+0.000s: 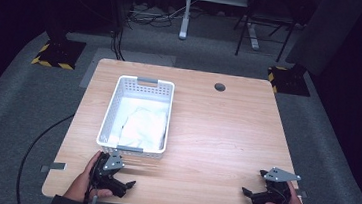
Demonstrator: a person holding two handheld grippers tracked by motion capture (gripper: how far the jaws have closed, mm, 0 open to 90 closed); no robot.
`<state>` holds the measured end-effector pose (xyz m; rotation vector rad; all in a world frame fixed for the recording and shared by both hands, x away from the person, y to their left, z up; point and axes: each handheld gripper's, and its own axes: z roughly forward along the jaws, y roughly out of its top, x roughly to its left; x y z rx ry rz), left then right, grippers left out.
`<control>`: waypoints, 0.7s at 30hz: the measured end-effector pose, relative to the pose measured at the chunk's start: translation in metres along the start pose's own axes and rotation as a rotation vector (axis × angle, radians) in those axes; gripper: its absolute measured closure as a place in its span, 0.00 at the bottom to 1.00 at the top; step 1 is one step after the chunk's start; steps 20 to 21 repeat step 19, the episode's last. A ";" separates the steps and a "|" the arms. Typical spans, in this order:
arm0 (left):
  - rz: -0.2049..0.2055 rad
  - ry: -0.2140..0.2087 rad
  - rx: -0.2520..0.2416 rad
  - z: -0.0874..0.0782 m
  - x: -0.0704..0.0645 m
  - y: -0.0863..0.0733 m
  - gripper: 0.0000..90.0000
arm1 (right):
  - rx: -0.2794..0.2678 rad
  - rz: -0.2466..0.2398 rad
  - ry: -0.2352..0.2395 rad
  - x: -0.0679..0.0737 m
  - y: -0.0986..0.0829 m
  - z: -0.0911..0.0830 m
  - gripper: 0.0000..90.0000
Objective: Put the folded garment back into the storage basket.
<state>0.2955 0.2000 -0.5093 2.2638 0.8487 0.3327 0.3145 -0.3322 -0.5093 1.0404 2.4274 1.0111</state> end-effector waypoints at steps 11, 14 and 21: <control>0.001 -0.002 0.002 0.000 0.000 0.000 0.00 | -0.001 -0.006 0.005 0.000 0.001 0.001 0.00; 0.002 -0.002 0.002 0.000 0.001 0.000 0.00 | -0.001 -0.006 0.006 -0.001 0.001 0.001 0.00; 0.002 0.000 0.003 0.000 0.001 0.000 0.00 | -0.001 -0.007 0.006 -0.001 0.001 0.001 0.00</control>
